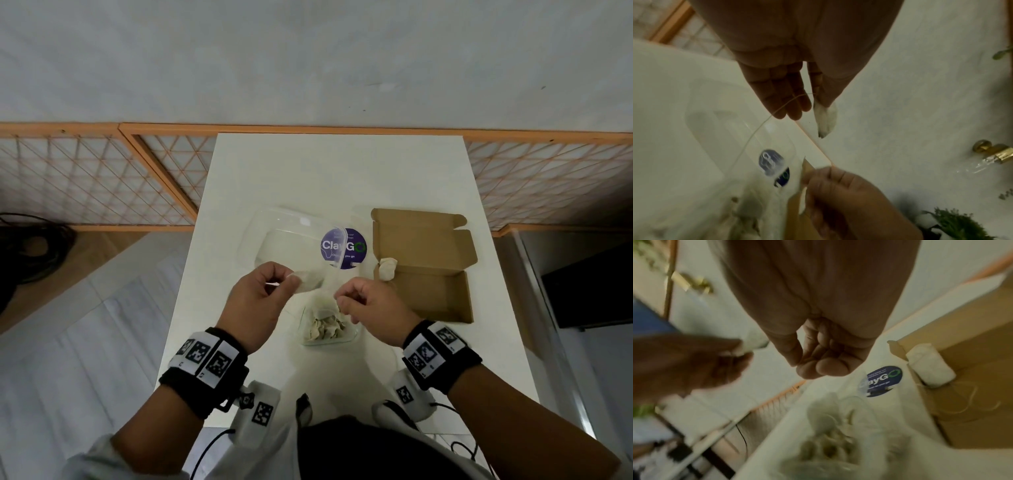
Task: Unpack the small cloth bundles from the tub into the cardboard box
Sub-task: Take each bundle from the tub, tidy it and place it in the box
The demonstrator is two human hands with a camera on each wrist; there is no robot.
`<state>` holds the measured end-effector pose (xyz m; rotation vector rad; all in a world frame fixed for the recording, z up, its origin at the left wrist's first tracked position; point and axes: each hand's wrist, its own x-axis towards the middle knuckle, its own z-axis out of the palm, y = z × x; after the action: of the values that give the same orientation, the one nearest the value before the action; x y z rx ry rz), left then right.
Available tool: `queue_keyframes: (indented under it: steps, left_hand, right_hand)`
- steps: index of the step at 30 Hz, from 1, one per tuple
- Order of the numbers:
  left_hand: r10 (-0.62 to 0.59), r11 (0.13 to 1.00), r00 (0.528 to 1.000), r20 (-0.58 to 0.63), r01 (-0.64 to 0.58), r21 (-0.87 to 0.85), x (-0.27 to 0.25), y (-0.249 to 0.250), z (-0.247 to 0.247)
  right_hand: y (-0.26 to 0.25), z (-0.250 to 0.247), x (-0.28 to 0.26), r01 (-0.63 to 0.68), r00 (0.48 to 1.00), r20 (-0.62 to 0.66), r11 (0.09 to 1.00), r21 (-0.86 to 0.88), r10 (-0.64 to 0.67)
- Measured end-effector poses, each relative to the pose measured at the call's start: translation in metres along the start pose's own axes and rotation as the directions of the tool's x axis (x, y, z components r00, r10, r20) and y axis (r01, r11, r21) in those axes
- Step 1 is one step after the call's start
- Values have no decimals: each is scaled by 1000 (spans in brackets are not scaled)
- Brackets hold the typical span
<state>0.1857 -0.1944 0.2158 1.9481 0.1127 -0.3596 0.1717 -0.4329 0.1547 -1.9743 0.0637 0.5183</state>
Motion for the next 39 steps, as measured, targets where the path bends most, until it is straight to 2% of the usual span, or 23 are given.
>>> queue_keyframes:
  steps: [3, 6, 11, 15, 18, 22, 25, 30, 35, 39]
  left_hand:
    - [9, 997, 1000, -28, -7, 76, -8, -6, -17]
    - [5, 991, 1000, -26, -2, 132, -17, -14, -30]
    - [-15, 976, 1000, 0, 15, 217, -30, -25, -36]
    - [-29, 970, 999, 40, 18, 243, -33, -32, -31]
    - [-40, 969, 998, 47, 28, 244, -33, -34, -27]
    - [-30, 957, 997, 72, 8, 291, -32, -33, -23]
    - [-16, 956, 996, 82, -9, 294, -29, -32, -19]
    - [-20, 959, 994, 109, -12, 283, -22, -31, -10]
    - [-36, 945, 987, 158, -18, 326, -20, -33, -8]
    - [-57, 932, 983, 174, -10, 363, -22, -34, -9]
  right_hand:
    - [16, 9, 6, 47, 999, 39, 939, -341, -36]
    - [18, 21, 11, 73, 994, 109, 824, -562, -14]
    - [18, 36, 25, -55, 998, -55, 688, -723, 22]
    - [22, 45, 34, -57, 997, -9, 657, -752, 77]
    - [27, 47, 36, -75, 995, -13, 669, -740, 97]
    - [30, 37, 29, -89, 996, -57, 689, -719, 69]
    - [29, 27, 23, -72, 997, -45, 671, -738, 58]
    - [23, 14, 10, -50, 999, -16, 788, -613, 50]
    - [18, 7, -1, 6, 998, 55, 807, -590, 33]
    - [9, 0, -11, 47, 999, 21, 847, -530, -42]
